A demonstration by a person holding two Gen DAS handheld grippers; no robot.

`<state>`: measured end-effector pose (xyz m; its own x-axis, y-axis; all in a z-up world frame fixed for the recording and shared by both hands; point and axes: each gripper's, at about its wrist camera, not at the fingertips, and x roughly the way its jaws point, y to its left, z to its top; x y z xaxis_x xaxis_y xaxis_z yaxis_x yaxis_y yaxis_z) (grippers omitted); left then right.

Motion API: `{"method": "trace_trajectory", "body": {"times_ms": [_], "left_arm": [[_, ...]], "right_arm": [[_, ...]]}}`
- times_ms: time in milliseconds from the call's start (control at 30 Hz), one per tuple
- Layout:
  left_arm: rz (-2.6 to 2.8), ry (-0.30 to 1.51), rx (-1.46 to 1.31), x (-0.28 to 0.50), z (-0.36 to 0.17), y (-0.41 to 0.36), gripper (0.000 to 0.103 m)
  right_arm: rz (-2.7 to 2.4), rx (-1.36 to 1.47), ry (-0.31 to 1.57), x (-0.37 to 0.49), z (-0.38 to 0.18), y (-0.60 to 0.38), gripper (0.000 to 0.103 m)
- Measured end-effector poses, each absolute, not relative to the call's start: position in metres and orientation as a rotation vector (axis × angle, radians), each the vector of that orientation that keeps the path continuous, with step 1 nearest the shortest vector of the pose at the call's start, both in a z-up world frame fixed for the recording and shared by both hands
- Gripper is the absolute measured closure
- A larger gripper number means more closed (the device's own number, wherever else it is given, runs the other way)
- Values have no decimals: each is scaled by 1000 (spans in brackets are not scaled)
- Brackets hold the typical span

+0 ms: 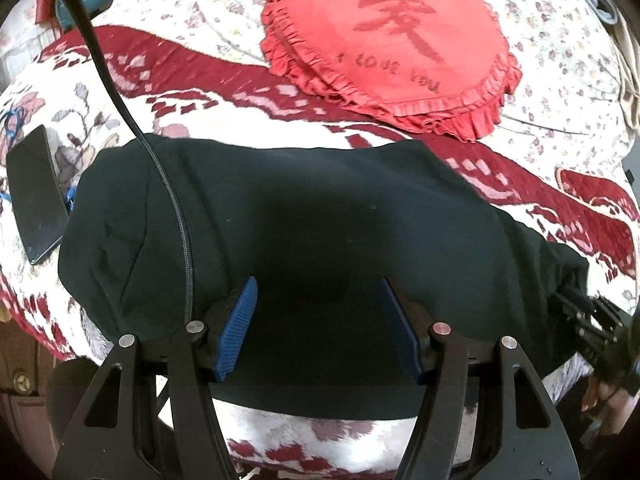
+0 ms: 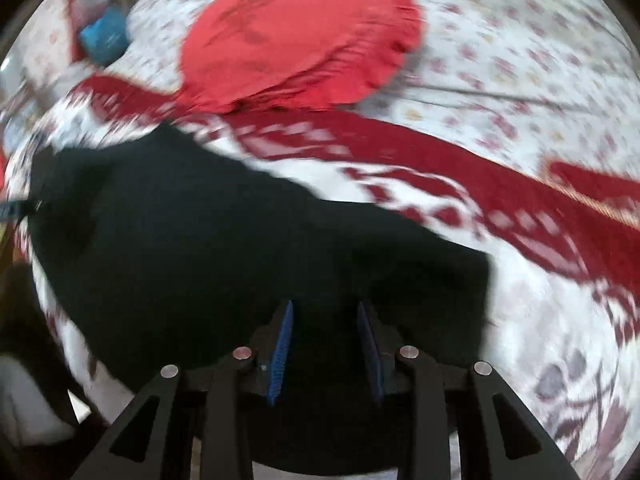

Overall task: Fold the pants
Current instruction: 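Release the folded pants with the right gripper and move it toward the left gripper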

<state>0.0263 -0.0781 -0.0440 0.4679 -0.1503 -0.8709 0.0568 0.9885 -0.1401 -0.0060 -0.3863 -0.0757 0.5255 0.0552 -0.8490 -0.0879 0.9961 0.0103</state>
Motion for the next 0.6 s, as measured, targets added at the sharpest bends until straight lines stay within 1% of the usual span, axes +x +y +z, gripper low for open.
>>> {"method": "trace_trajectory", "body": {"times_ms": [100, 233, 267, 300, 367, 533, 600], "left_arm": [[-143, 1060, -80, 22, -37, -86, 40], [-179, 1061, -64, 19, -35, -99, 40], [-194, 1062, -55, 19, -35, -104, 40], [-205, 1062, -49, 18, -36, -107, 40], [-246, 1070, -42, 19, -37, -120, 40], [-395, 1107, -44, 29, -41, -159, 40], [-454, 1117, -18, 34, -42, -181, 37]], "right_arm": [[83, 83, 984, -14, -62, -403, 73], [36, 91, 963, -36, -49, -407, 67], [41, 116, 957, -43, -46, -409, 63], [43, 154, 949, -51, -44, -413, 55], [29, 223, 938, -66, -42, -421, 51], [-20, 322, 981, -98, -50, -435, 50], [-19, 364, 1008, -105, -57, -439, 50]]}}
